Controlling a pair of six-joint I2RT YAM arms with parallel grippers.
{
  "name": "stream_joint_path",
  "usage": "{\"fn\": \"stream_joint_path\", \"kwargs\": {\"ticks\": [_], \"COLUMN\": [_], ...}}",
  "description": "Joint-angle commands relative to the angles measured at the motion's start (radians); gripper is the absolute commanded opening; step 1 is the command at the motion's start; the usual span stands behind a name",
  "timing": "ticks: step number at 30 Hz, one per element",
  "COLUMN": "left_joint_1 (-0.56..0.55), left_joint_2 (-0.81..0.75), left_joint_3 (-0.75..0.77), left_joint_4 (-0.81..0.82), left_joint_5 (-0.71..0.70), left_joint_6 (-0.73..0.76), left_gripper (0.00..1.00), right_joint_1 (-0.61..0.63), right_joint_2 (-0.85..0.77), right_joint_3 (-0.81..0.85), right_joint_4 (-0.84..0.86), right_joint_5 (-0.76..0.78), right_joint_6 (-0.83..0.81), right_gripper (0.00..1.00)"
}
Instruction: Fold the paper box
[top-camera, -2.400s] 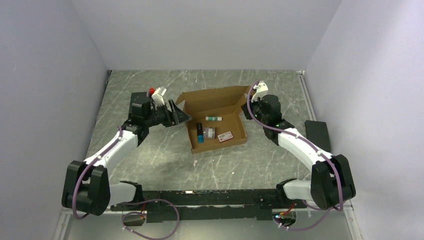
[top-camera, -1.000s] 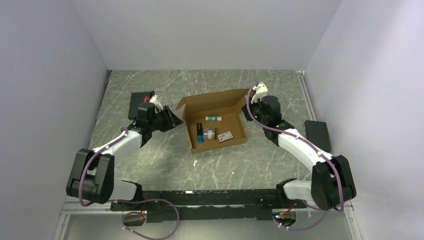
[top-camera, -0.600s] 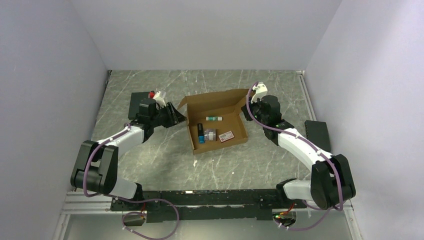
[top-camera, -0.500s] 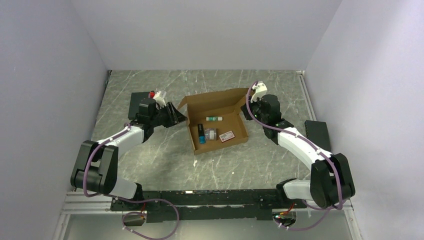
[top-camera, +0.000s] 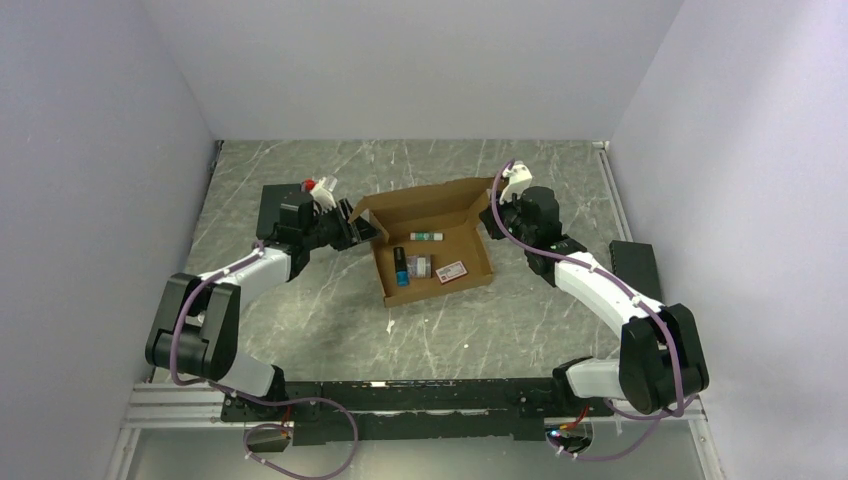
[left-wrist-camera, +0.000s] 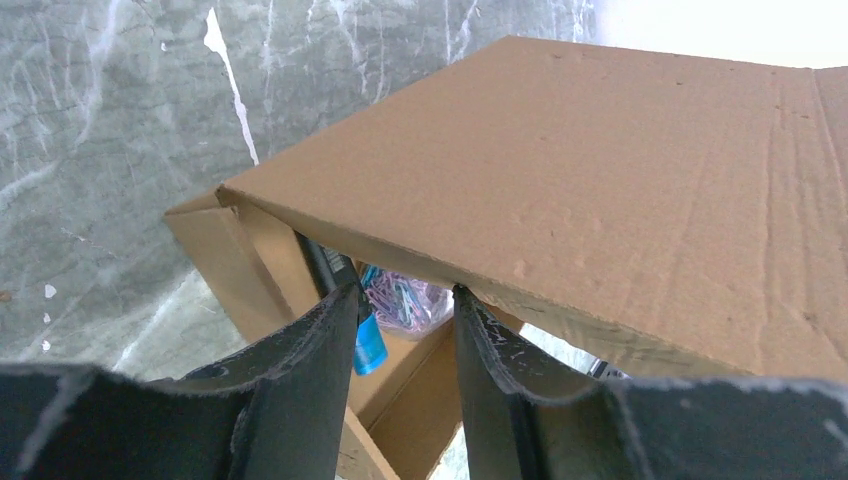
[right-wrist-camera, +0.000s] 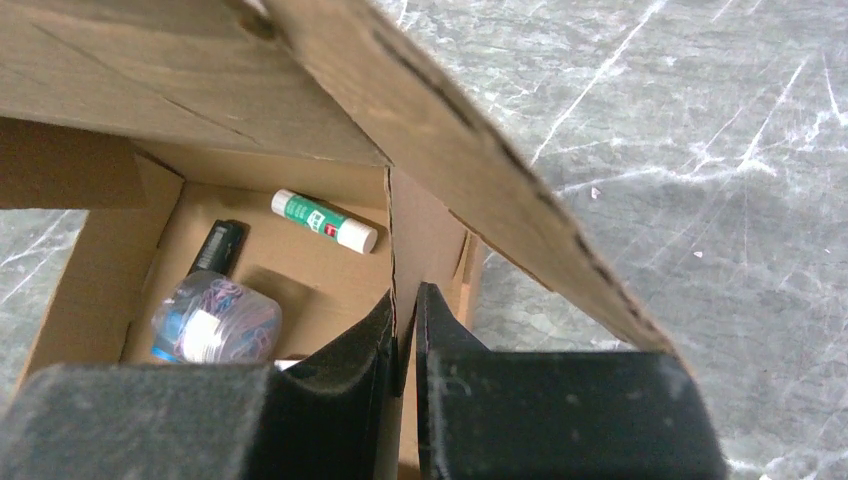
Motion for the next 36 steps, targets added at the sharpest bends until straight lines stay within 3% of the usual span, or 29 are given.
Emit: {"fn": "stream_joint_path", "kwargs": {"ticks": [1, 17, 25, 36], "left_joint_1": [-0.004, 0.016, 0.029, 0.052], "left_joint_2": [-0.005, -0.260, -0.440, -0.481], "left_joint_3": [0.027, -0.054, -0.035, 0.072], "left_joint_4": [0.049, -0.271, -0.452, -0.486], "left_joint_5": [0.030, -0.096, -0.251, -0.226], "left_joint_6": [-0.010, 0.056, 0.070, 0.122], "left_gripper": [0.45, 0.50, 0.63, 0.82], "right_joint_1": [0.012, 0.010, 0.010, 0.001], "right_joint_2": [0.001, -0.048, -0.068, -0.137], "right_joint_3": [0.032, -0.041, -0.051, -0.054], "right_joint_4": [-0.030, -0.061, -0.082, -0.181], "right_joint_5": [-0.045, -0.005, -0.048, -0.083], "right_joint_6": [-0.012, -0.127, -0.177, -0.241], "right_gripper": [0.10, 0.10, 0.16, 0.27]}}
